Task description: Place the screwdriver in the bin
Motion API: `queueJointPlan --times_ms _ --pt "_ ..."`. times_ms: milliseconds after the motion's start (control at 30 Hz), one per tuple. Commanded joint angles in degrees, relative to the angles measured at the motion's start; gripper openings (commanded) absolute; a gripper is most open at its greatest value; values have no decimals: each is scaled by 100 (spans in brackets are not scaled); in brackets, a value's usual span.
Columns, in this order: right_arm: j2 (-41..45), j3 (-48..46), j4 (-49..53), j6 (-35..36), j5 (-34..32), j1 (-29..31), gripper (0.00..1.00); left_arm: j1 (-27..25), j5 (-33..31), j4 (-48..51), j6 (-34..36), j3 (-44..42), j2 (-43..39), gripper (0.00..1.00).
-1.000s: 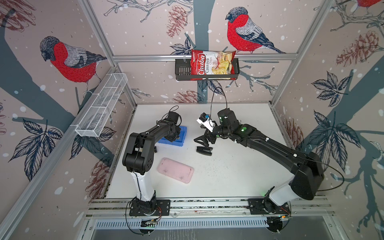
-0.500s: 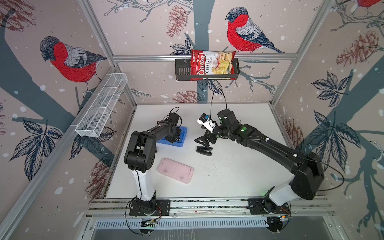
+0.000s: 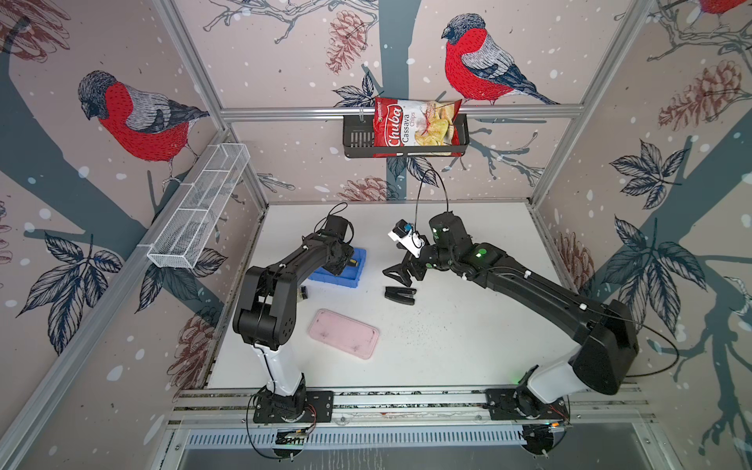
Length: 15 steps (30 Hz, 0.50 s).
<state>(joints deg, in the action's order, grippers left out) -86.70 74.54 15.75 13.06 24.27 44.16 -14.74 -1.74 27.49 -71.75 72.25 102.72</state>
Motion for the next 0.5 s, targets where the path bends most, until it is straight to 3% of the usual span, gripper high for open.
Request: queueJointPlan --times_ms 0,267,467 --pt "126 -44 -344 -213 -37 -66 100 15 -206 95 -14 -14 -215 56" --pt "471 -454 -1249 -934 -598 -394 100 -3 -1103 -105 970 -102 -922 86" --pt "886 -1069 -2234 -1919 -786 -1111 100 -18 -1325 -1371 2406 -721 -1722 87"
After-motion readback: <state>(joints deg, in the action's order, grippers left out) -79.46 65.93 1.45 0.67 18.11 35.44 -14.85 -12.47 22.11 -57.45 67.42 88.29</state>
